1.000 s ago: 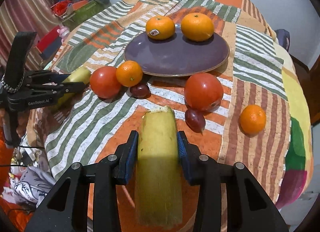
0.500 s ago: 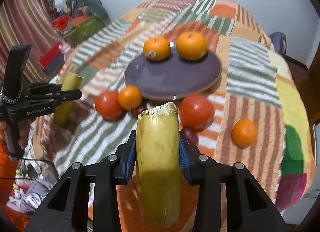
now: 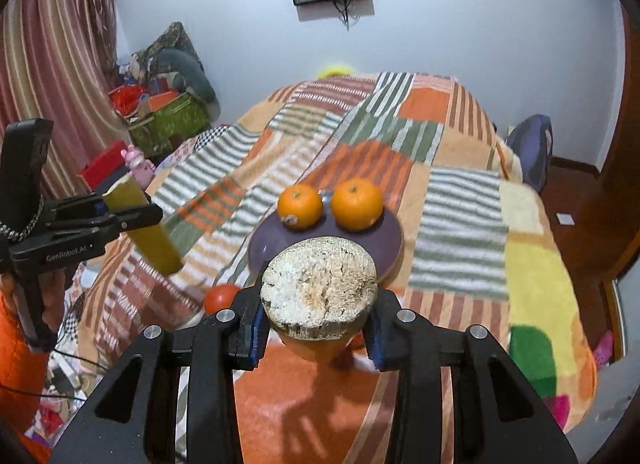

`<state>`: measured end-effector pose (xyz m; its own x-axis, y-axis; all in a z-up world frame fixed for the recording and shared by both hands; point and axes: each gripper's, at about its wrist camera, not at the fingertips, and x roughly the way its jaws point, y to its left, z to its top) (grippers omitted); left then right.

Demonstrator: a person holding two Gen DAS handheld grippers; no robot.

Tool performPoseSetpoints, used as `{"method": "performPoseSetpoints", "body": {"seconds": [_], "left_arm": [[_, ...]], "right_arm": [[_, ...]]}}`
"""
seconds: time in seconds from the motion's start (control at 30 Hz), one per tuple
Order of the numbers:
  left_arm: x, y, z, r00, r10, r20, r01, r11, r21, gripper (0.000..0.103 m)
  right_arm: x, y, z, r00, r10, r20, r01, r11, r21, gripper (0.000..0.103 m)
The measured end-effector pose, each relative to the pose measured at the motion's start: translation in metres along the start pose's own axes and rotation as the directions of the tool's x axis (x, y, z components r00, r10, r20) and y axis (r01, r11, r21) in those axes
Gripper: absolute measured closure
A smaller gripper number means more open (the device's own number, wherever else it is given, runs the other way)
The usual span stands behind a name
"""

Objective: Organize fruits
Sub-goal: 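Carry both corn-like vegetables over the purple plate and lay them beside the oranges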

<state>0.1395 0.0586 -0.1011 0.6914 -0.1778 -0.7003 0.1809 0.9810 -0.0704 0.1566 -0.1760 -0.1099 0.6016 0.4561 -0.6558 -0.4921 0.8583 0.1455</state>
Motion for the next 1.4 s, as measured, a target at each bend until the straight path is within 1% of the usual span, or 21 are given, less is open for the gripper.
{"method": "performPoseSetpoints", "body": {"seconds": [0.27,0.63,0.97,1.07,1.2,1.4], "left_arm": [[0.022,-0.020,0.018,0.999,-0.048,-0.004,0.048,0.999,0.016,0.066],[0.066,-0.038,0.036,0.995,-0.095,-0.041,0.096,0.995,0.015,0.066],[0.107,-0.036,0.039,0.985,-0.138,-0.105,0.134,0.990,-0.041,0.066],[0.117,-0.038,0.040,0.979,-0.163,-0.121,0.157,0.986,-0.055,0.066],[0.127,-0.039,0.039,0.976,-0.170,-0.138,0.163,0.985,-0.059,0.066],[0.131,-0.024,0.039,0.974,-0.183,-0.131,0.170,0.980,-0.104,0.066]], "right_arm": [[0.013,-0.013,0.014,1.000,-0.015,0.019,0.015,1.000,0.000,0.068],[0.042,-0.036,0.024,0.999,-0.029,-0.020,0.029,1.000,-0.002,0.068],[0.078,-0.039,0.024,0.995,-0.035,-0.092,0.032,0.999,-0.034,0.068],[0.082,-0.038,0.029,0.995,-0.038,-0.089,0.033,0.998,-0.051,0.068],[0.091,-0.035,0.035,0.994,-0.018,-0.104,0.012,0.998,-0.062,0.068],[0.110,-0.026,0.038,0.992,-0.008,-0.124,-0.003,0.996,-0.086,0.068]]}}
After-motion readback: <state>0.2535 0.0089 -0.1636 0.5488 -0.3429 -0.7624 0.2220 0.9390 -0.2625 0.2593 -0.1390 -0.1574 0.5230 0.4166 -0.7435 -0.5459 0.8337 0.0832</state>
